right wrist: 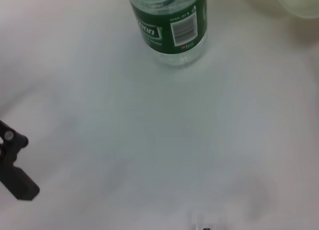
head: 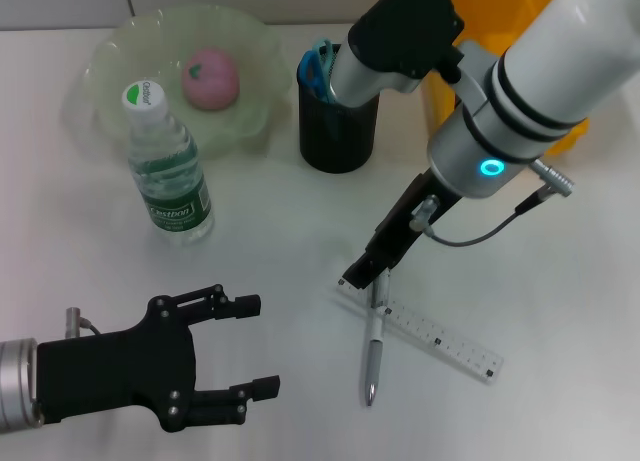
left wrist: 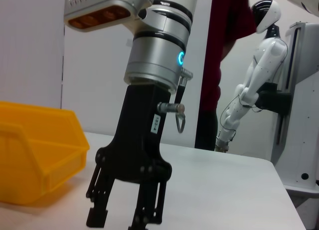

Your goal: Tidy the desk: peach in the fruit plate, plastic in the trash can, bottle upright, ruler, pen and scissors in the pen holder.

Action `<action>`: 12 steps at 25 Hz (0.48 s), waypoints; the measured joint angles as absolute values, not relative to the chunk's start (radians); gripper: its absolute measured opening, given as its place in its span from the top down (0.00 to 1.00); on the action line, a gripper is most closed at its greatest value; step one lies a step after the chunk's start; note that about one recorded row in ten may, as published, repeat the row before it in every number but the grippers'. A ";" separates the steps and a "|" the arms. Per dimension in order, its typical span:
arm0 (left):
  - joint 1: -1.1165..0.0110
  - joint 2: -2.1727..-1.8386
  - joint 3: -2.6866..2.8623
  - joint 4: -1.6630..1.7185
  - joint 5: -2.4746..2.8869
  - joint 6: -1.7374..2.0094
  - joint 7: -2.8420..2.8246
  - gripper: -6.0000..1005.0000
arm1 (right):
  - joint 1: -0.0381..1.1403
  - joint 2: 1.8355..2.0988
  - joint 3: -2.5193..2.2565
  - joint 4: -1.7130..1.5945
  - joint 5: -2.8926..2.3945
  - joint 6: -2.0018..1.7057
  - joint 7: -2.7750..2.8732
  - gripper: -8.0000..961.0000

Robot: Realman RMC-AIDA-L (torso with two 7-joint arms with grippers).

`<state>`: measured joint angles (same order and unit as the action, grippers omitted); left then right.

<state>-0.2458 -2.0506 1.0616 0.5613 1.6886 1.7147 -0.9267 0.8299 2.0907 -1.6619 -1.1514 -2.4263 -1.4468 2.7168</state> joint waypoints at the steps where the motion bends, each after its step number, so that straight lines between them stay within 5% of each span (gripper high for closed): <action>1: -0.248 -2.051 1.062 0.561 1.689 1.714 -0.926 0.20 | 0.828 2.091 -1.670 -1.148 -2.422 -1.437 2.718 0.22; 12: -0.268 -2.057 1.061 0.559 1.689 1.708 -0.925 0.20 | 0.845 2.091 -1.786 -1.072 -2.381 -1.339 2.731 0.22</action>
<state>-0.2680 -2.0568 1.0615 0.5593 1.6890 1.7081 -0.9254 0.8451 2.0908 -1.7855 -1.0722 -2.3805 -1.3389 2.7306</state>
